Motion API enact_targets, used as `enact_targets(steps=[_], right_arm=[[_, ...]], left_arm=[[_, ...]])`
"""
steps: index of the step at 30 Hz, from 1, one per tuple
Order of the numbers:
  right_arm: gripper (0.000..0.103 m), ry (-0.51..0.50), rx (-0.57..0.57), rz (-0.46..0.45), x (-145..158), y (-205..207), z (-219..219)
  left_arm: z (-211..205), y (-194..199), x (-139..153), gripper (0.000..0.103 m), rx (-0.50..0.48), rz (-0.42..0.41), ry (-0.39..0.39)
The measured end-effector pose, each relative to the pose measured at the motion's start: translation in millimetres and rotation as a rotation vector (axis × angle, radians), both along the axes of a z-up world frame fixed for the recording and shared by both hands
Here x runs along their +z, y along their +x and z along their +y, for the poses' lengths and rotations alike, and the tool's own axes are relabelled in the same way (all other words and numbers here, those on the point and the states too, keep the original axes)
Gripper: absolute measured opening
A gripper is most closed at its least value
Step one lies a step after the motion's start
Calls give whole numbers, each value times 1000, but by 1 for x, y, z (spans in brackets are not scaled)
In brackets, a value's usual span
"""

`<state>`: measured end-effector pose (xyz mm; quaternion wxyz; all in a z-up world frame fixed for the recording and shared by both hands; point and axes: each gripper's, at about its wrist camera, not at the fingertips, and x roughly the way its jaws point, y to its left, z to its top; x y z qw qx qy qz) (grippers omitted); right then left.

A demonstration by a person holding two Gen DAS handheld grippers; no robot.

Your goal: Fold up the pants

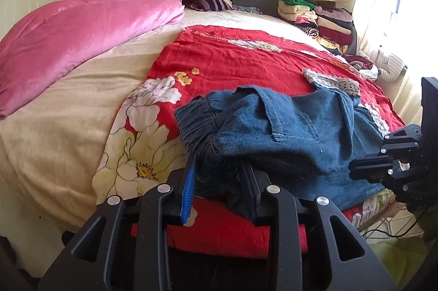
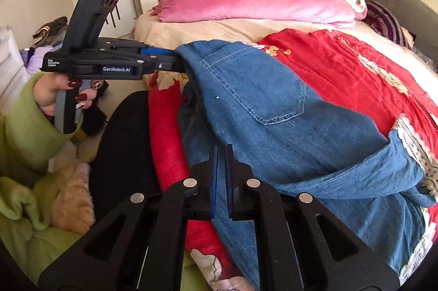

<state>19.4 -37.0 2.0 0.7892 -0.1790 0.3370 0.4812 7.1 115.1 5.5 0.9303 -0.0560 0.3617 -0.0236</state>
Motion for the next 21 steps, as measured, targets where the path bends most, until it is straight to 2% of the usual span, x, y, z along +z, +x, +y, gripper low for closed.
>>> enact_targets(steps=[1, 2, 3, 10, 12, 15, 18, 21], right_arm=[[6, -7, 1, -12, 0, -2, -1], [20, -23, -6, -39, 0, -5, -2], [26, -31, -12, -64, -2, -8, -3], [40, -224, -30, -300, -27, -14, 9], [41, -288, -25, -412, -35, -14, 21], [41, -369, -5, -473, -48, -9, 34], [40, -393, 21, -464, -51, -7, 36], [40, -369, 32, -443, -45, -12, 28]], left_arm=[[1, -1, -2, 30, 1, 5, -10], [2, -2, -3, 30, 0, 6, -21], [2, -2, -3, 30, 1, 6, -26], [6, -3, 0, 31, 22, -2, -38], [8, -3, 1, 31, 30, -1, -41], [9, -2, 1, 31, 33, 0, -45], [14, 0, 0, 33, 39, 2, -71], [24, 6, -2, 44, 47, 7, -120]])
